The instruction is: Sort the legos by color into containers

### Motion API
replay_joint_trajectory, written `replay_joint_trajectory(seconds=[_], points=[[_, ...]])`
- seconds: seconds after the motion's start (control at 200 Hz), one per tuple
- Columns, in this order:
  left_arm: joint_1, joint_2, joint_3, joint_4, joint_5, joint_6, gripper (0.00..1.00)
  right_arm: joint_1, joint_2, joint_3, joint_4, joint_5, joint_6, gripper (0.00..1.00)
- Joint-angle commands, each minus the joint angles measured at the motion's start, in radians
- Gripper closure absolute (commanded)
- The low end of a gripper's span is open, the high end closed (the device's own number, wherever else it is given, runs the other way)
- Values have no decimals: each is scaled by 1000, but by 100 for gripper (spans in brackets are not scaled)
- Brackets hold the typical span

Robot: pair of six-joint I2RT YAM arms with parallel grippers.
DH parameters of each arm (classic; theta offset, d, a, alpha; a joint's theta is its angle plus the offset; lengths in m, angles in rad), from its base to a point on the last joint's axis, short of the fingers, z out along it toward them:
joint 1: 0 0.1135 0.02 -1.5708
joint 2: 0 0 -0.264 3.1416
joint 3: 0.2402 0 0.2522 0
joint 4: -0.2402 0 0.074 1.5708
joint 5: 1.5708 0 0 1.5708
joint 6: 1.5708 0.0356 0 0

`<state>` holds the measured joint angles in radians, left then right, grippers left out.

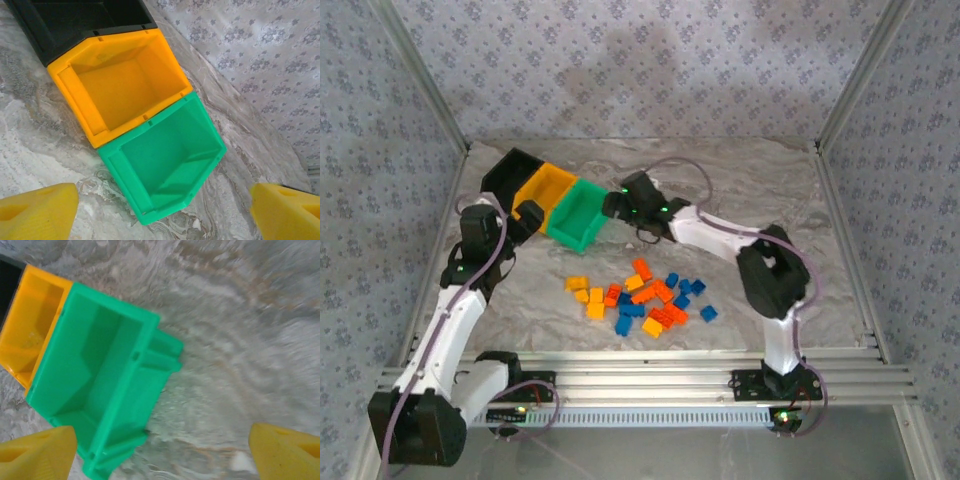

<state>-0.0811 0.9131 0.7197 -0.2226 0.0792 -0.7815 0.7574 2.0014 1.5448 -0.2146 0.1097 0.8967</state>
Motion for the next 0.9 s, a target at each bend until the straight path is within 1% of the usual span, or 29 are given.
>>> replay_joint_trajectory(seconds=[0.0,0.09,0.2,0.455,0.58,0.67,0.775,0.894], points=[[-10,-52,-40,-41,-30,-34,9,41,114,160,-175,75,148,10],[-12,-80,-69,-30,-30,-46,8,63,193,267,-200,91,179,12],[-15,-93,-87,-26,-21,-59,8,68,271,360,-265,84,226,21],[-16,-123,-87,-46,-4,-64,8,63,352,442,-337,66,227,38],[-19,-133,-83,-47,-1,-71,8,50,372,480,-381,55,196,49],[-20,-129,-77,-51,4,-77,8,39,373,480,-382,53,167,61],[-24,-124,-73,-58,9,-79,8,22,369,481,-442,54,131,73],[-28,-121,-74,-62,9,-81,8,-4,348,462,-462,59,82,81]])
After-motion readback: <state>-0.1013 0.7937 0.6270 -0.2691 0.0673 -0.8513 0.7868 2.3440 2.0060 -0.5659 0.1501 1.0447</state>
